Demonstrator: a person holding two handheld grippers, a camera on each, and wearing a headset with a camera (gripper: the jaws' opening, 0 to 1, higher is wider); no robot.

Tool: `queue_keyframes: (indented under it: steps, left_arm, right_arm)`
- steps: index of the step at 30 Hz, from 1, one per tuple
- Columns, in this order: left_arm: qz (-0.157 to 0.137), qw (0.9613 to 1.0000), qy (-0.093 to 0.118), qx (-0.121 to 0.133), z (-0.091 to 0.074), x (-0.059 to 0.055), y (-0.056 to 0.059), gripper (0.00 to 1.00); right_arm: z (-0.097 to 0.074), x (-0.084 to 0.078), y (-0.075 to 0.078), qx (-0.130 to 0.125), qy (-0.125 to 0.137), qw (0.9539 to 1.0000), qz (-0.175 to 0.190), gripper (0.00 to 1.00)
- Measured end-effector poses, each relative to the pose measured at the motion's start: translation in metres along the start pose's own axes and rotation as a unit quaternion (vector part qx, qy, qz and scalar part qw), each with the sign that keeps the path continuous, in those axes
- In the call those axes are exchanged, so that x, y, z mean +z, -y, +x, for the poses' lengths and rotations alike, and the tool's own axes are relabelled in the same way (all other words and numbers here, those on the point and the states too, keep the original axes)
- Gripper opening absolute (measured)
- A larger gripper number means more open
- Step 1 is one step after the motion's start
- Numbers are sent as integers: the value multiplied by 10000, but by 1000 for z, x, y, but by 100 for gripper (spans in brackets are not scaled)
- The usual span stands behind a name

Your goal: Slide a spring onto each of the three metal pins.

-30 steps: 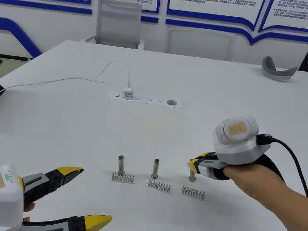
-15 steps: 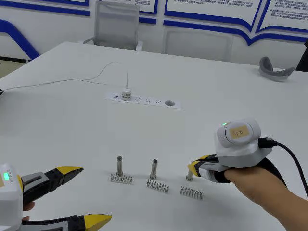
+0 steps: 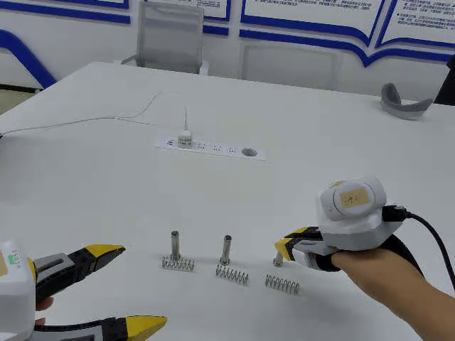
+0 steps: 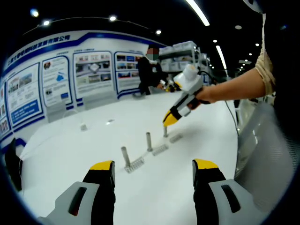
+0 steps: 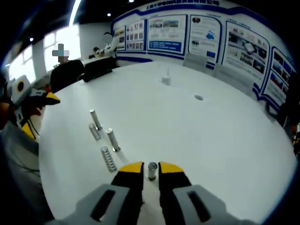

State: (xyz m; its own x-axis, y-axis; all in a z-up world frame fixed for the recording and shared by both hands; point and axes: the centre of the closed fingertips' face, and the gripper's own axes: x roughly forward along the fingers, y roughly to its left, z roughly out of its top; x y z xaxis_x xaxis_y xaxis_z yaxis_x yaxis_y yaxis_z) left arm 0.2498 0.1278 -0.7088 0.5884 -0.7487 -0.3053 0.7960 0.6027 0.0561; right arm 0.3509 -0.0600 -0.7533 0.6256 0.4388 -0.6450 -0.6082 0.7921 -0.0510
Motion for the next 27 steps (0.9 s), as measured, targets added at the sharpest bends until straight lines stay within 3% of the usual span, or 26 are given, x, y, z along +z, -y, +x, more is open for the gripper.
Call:
queue_keyframes:
  steps: [7,14,19,27]
  left_arm:
    - [17,10000,4,-10,0,1,0,68]
    - [17,10000,-21,-33,2,0,1,68]
    - [25,10000,-20,-69,3,1,4,68]
    - [33,10000,-33,-81,4,1,4,67]
  right_arm:
    - [-9,-1,1,2,86,9999,-79,15]
    - [-14,-18,6,86,14,10000,-6,15]
    - [-19,-23,-4,489,89,9988,-28,15]
    - [-21,-35,-14,879,-70,9958,-260,15]
